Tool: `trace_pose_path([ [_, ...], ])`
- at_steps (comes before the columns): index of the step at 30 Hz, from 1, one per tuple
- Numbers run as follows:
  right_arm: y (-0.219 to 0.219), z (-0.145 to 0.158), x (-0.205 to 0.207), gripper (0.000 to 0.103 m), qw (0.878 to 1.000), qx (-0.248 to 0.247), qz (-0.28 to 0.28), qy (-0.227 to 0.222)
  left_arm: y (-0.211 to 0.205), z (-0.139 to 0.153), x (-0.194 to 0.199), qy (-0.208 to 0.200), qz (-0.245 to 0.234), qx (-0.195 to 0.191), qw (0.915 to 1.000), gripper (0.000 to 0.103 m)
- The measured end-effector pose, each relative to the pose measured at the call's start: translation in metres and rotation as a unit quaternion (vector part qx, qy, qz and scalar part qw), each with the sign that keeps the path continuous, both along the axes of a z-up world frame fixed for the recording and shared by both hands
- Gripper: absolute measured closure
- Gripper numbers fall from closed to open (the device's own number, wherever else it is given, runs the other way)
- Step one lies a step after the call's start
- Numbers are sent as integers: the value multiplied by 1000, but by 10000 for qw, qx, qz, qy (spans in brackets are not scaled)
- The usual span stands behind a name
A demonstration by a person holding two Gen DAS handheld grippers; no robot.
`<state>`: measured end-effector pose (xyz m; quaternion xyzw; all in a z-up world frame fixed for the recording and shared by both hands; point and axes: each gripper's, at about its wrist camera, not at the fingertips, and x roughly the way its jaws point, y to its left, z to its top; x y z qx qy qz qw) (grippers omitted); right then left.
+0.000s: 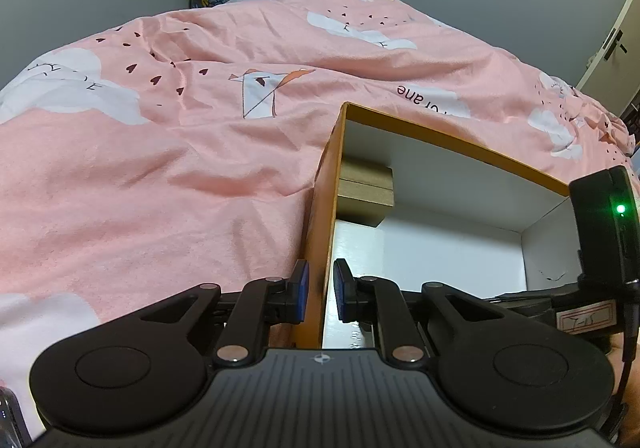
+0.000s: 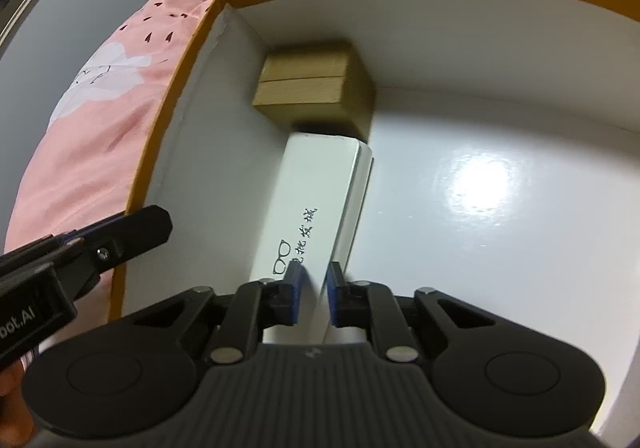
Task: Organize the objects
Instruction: 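Lower and release the gold box with the left tool while the right tool lowers and releases the glasses case, then withdraw both tools from the orange box back toward the remaining items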
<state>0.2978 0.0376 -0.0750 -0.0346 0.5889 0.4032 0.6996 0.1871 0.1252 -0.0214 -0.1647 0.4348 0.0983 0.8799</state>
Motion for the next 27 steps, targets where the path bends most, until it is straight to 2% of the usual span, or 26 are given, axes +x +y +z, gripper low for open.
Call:
trace_pose_path([
  [8,-1,3,-5,90,9999,55,13,-86,1,0,-2,-26,-11,-30,10000,85],
  [10,-6,11,-7,90,9997,176,21,-157,1,6,-6,-109,14,78,9999,85],
  [14,-27,43,-23,86,9969,462,61,-630,-6,27,-21,-405,-39,343,9986,84],
  [18,-64,73,-47,80,9911,648,-11,-1161,-17,50,-48,-700,-282,399,9963,84],
  [21,-93,86,-66,80,9872,751,-119,-1401,-28,57,-67,-705,-525,408,9953,84],
  [23,-114,89,-81,80,9858,793,-188,-1470,-34,56,-76,-612,-646,292,9956,83],
  [27,-149,85,-111,76,9825,681,-434,-1679,-46,40,-92,-254,-979,-286,9945,79],
])
